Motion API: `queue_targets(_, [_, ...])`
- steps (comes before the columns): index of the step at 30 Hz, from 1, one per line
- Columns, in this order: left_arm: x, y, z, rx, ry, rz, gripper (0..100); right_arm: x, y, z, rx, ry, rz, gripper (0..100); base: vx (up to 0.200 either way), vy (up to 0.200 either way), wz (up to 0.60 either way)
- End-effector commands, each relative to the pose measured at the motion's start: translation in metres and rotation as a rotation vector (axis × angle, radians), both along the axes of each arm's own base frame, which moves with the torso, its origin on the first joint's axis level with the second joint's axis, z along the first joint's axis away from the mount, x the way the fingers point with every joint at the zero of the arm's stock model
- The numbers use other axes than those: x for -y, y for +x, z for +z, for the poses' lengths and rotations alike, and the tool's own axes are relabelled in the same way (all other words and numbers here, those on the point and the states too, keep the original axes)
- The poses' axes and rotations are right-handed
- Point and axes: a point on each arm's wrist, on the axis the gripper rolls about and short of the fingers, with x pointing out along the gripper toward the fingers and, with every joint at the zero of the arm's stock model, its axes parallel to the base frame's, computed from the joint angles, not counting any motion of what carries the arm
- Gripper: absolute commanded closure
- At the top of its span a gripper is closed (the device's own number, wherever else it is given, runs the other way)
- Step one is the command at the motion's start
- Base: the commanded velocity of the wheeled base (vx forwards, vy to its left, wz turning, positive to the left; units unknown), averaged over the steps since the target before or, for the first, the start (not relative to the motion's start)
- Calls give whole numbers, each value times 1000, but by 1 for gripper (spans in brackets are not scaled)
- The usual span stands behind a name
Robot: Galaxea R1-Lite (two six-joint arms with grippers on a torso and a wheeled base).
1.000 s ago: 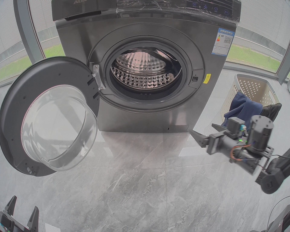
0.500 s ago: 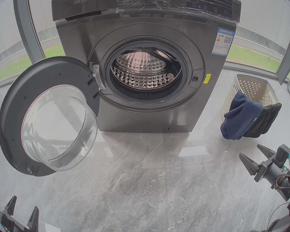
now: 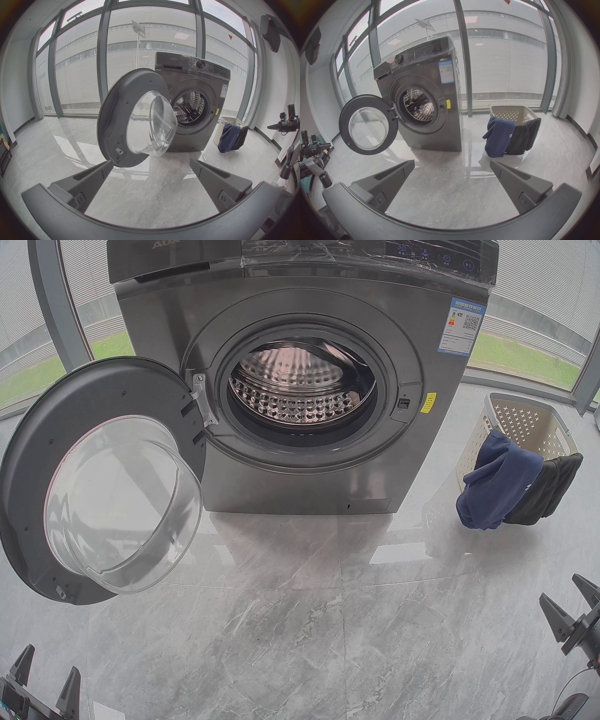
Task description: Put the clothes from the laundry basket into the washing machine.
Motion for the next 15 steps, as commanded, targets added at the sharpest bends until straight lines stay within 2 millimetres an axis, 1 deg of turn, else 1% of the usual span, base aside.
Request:
queue_targets(1, [0,0,-5,0,0,0,0,9,-30,-7,107,18,-69,0,0,0,0])
queue_targets(2, [0,0,-4,2,0,0,0,9,-35,-12,98,16,-67,0,0,0,0])
queue_targets(3, [0,0,-4,2,0,0,0,9,-35,-12,98,16,-67,0,0,0,0])
queue_targets(4, [0,0,-5,0,0,0,0,11,-42,-18,90,13,-72,0,0,0,0])
queue_targets(8, [0,0,-5,0,0,0,0,12,-53,-29,87,0,-84,0,0,0,0])
queue_targets(15, [0,0,-4,2,0,0,0,13,-63,-37,106,-22,-138,0,0,0,0])
